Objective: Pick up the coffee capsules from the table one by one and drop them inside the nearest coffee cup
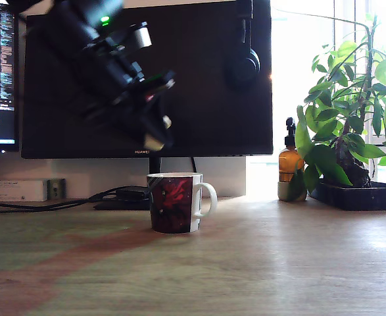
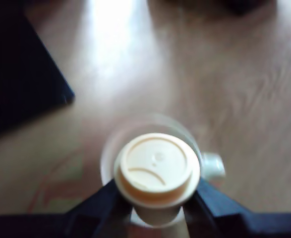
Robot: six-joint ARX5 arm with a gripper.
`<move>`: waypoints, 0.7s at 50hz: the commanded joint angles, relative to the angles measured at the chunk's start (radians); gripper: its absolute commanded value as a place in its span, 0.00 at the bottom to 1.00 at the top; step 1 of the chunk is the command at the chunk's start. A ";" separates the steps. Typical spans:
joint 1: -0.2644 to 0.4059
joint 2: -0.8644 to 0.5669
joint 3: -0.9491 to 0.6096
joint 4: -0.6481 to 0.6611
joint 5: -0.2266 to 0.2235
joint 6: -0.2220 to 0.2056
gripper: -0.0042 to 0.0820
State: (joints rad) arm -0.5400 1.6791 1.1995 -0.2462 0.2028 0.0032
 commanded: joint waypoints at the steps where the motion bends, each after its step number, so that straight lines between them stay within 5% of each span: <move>1: 0.000 0.050 0.014 -0.024 -0.002 -0.002 0.26; 35: -0.039 0.212 0.181 -0.177 -0.030 0.032 0.26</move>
State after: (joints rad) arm -0.5739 1.8759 1.3766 -0.4236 0.1734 0.0299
